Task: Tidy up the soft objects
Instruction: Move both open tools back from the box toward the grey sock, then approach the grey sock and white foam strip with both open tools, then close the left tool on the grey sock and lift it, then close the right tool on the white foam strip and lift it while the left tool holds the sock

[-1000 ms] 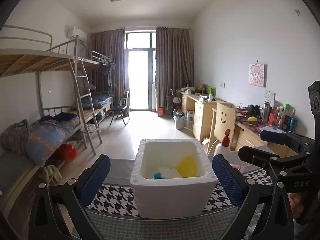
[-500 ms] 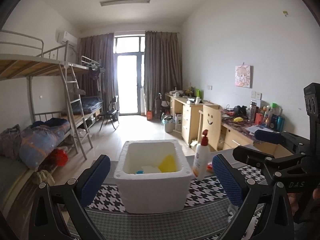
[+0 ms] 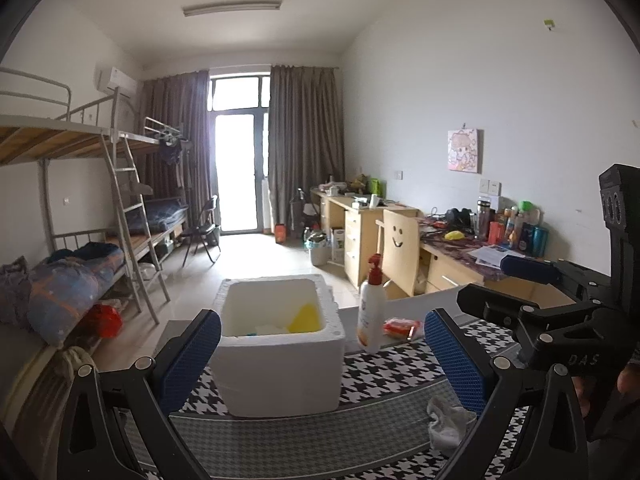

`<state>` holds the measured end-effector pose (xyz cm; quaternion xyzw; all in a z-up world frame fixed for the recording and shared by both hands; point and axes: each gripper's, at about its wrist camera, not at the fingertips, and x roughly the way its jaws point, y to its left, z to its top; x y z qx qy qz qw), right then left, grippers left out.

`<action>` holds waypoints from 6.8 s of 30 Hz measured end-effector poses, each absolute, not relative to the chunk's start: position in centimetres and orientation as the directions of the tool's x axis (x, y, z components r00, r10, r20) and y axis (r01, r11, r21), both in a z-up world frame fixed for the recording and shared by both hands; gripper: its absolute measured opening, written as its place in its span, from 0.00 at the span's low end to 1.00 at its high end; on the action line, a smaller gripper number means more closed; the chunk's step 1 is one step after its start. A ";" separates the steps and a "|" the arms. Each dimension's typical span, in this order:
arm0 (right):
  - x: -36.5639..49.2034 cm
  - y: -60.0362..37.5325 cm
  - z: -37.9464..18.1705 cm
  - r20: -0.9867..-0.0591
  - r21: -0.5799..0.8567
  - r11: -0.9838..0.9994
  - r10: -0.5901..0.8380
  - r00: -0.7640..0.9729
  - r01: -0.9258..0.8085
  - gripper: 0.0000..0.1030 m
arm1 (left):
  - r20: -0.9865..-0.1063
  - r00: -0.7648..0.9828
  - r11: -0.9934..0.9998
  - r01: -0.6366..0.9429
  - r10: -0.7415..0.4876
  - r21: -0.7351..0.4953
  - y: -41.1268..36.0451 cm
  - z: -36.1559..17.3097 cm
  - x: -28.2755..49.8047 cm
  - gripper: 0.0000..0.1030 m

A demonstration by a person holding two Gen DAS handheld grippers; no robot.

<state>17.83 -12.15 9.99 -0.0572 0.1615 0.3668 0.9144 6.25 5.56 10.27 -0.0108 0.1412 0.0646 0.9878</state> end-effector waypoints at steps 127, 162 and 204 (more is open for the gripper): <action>15.3 -23.0 -3.8 -0.556 0.109 0.900 0.408 0.724 -0.423 0.93 | -0.575 0.803 0.988 0.131 -0.156 -0.085 -2.5 -3.9 11.9 0.99; 16.0 -22.9 -7.0 -0.637 0.151 0.896 0.412 0.652 -0.418 0.93 | -0.745 0.629 0.973 0.195 -0.221 -0.125 -4.3 -8.6 16.0 0.64; 17.2 -18.1 -9.0 -0.731 0.114 0.898 0.365 0.576 -0.425 0.67 | -0.664 0.690 0.957 0.213 -0.289 -0.194 -1.3 -7.3 15.1 0.18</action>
